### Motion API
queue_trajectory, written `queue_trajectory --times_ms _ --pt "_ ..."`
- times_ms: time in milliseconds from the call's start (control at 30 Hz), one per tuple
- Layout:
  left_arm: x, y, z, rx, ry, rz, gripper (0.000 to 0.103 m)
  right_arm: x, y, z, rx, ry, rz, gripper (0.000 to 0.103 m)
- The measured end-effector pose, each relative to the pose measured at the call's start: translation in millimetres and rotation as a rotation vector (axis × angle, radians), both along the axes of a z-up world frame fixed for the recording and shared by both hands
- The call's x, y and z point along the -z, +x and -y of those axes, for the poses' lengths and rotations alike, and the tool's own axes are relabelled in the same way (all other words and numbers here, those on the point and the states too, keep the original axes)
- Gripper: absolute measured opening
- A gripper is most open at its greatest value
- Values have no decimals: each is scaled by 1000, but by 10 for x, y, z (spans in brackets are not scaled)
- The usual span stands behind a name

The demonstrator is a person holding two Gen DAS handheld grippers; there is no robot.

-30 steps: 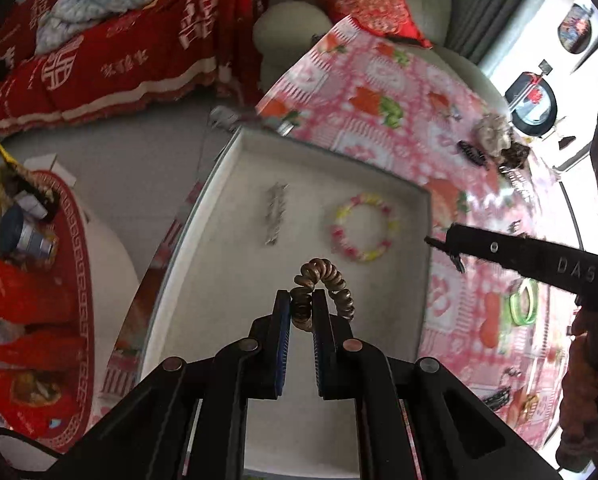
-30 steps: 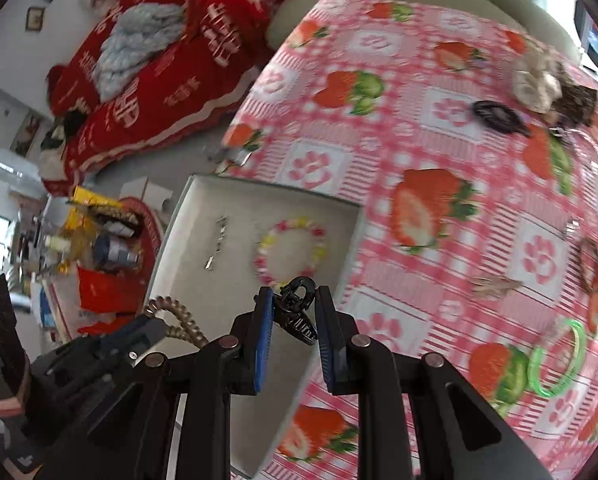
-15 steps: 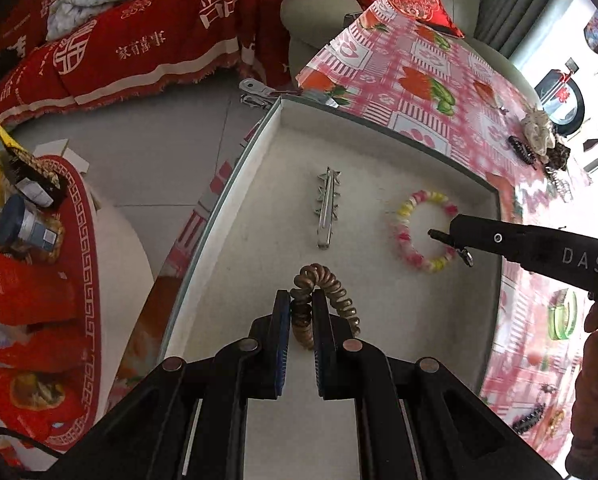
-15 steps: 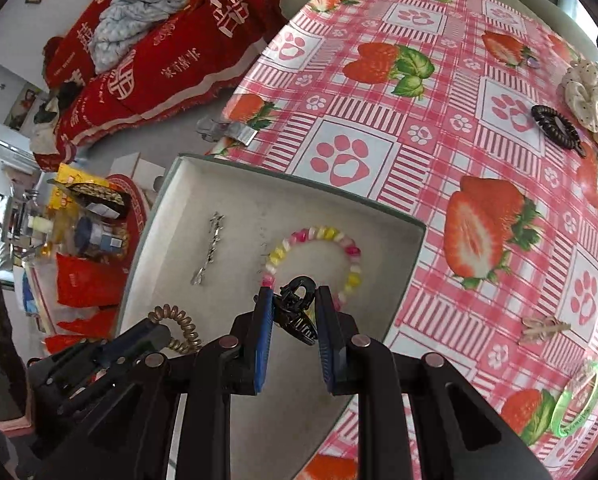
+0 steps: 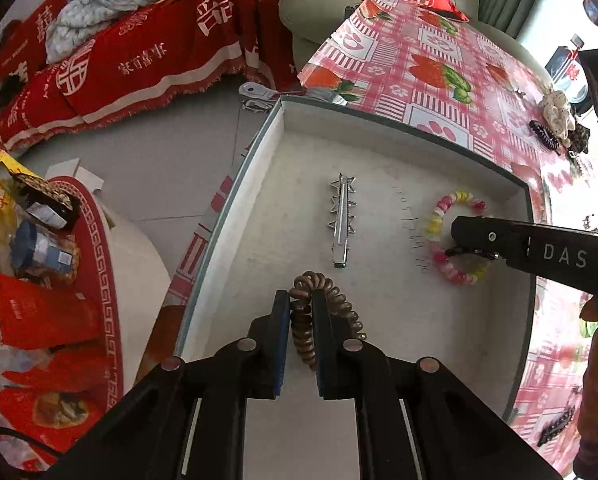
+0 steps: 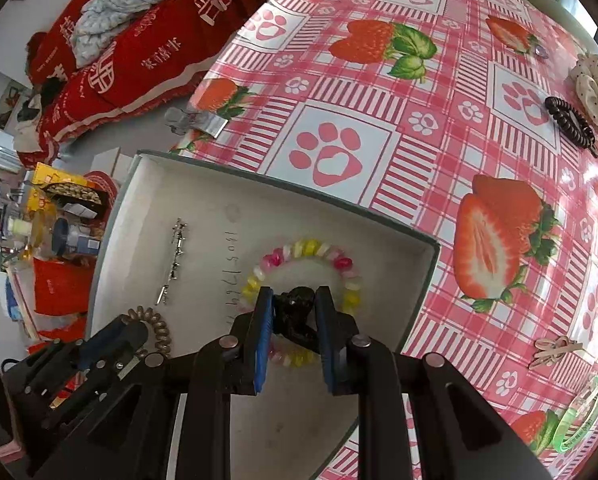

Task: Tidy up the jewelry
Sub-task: 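Carry both items to the white tray and release them inside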

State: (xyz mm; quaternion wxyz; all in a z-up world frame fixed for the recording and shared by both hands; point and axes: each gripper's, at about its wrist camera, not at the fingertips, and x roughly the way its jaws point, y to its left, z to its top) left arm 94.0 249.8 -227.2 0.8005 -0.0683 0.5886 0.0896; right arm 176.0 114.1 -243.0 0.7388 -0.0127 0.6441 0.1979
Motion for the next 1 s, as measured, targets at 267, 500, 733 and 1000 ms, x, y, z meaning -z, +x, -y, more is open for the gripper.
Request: queue_trajectory --times_ms 267,500,733,1000 --pt "-12 10 9 3 12 -10 18 -44 29 -36 3 24 6 53" --pt "-47 17 32 20 7 -17 18 -245 -21 30 18 66 31 53" --pt "-239 2 128 35 42 45 103 -477 -143 267 57 125 36 56" --pt "-347 -15 243 61 65 68 103 -610 -307 624 133 152 25 58"
